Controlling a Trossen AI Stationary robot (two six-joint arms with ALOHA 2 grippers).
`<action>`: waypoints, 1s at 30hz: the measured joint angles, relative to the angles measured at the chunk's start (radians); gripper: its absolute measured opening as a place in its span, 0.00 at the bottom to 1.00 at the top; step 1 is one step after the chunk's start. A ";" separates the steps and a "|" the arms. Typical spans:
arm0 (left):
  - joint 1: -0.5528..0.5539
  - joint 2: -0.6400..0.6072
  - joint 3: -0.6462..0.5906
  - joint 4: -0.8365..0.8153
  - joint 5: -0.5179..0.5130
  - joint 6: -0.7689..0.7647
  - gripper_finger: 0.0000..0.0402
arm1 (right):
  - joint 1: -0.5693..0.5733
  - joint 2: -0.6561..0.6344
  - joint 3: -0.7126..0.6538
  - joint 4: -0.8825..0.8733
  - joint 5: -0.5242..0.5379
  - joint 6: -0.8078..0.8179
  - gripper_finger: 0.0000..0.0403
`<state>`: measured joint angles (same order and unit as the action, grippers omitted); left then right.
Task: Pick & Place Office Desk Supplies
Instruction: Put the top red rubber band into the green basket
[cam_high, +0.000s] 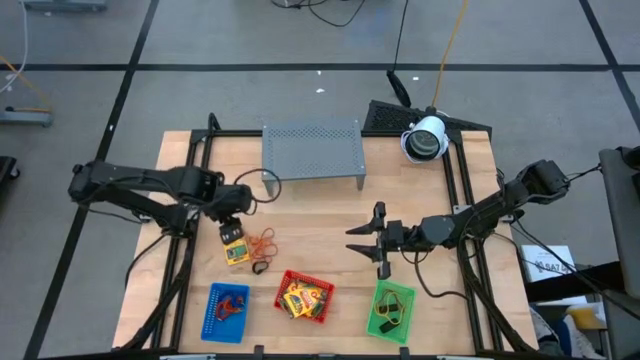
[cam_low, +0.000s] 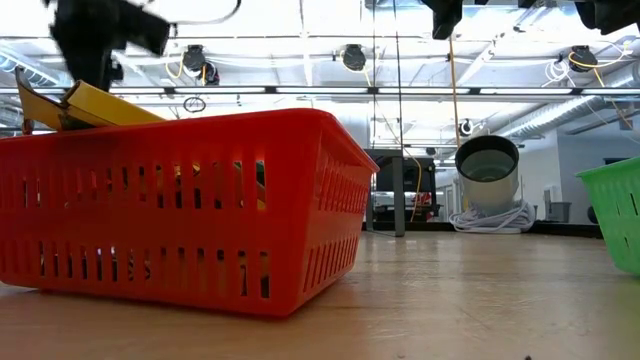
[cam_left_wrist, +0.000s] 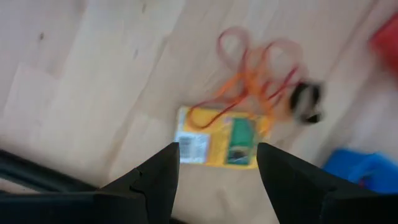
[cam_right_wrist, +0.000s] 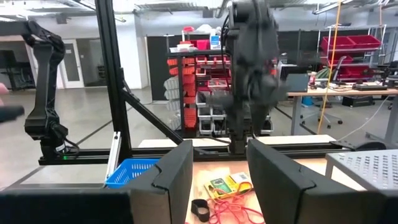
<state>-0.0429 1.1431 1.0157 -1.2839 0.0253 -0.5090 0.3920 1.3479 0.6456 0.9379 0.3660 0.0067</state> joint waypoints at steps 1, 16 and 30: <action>0.004 0.000 -0.035 0.031 0.000 0.029 0.56 | 0.000 0.000 0.000 0.001 0.000 0.000 0.35; -0.005 0.080 -0.252 0.246 -0.088 0.275 0.56 | 0.000 0.000 0.000 0.000 0.000 -0.019 0.35; -0.091 0.189 -0.250 0.380 -0.012 0.279 0.56 | 0.000 0.000 0.000 -0.005 -0.001 -0.027 0.35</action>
<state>-0.1335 1.3322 0.7655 -0.9035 0.0130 -0.2303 0.3920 1.3479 0.6456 0.9328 0.3653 -0.0200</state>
